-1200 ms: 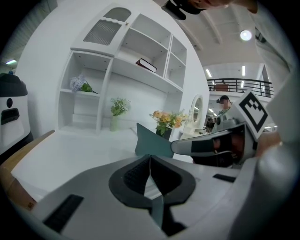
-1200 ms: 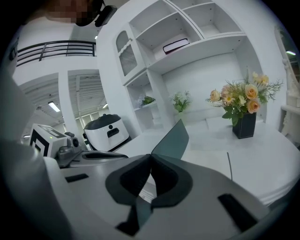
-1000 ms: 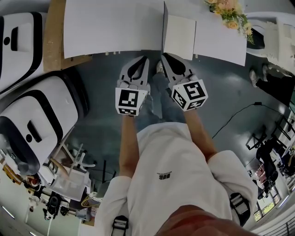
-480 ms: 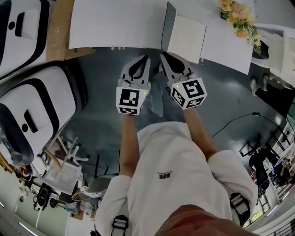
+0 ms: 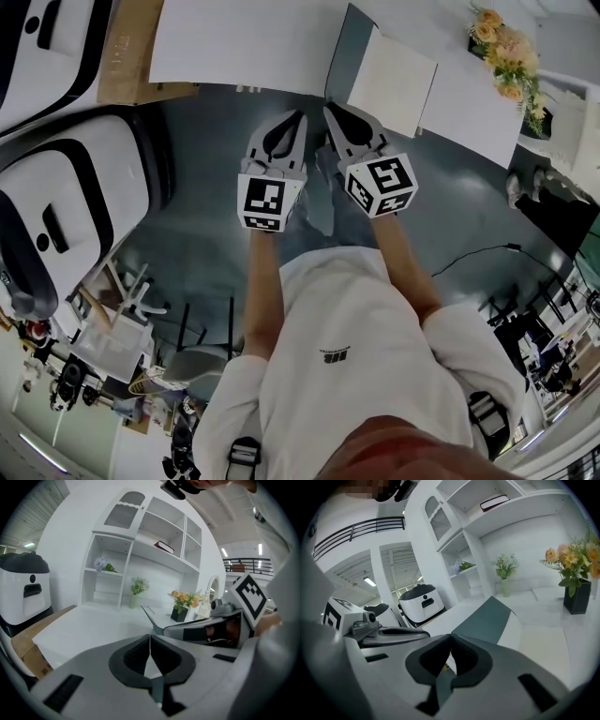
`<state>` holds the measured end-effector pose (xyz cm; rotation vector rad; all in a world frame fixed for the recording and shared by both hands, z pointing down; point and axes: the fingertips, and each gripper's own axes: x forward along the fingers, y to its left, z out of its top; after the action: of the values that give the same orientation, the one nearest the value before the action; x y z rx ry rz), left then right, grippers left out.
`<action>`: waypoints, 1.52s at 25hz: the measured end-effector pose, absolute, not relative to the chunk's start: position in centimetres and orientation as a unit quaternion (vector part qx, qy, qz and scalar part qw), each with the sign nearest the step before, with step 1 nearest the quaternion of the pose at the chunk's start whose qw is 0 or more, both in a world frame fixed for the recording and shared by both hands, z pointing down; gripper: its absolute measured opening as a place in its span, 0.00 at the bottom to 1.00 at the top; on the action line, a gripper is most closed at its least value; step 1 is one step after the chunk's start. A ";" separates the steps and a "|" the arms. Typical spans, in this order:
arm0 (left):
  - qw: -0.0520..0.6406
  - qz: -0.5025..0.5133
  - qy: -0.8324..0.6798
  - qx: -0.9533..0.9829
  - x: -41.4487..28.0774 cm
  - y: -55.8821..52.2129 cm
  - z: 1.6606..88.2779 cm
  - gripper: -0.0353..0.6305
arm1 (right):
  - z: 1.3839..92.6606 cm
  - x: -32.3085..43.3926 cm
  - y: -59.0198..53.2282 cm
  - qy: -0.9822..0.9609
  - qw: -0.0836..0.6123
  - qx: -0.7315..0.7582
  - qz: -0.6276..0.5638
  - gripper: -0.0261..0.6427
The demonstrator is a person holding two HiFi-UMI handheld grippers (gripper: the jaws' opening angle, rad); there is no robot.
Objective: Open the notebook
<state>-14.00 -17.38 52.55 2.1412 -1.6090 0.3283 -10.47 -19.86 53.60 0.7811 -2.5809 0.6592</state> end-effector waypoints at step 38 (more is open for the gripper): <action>0.261 0.116 -0.637 0.716 -19.3 -17.8 57.4 0.05 | 63.2 -16.9 -20.0 -0.910 0.279 0.181 0.248 0.05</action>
<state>-19.30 -17.77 57.42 1.9388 -1.7235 0.3137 -16.91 -19.97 63.15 0.4861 -2.4410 0.6651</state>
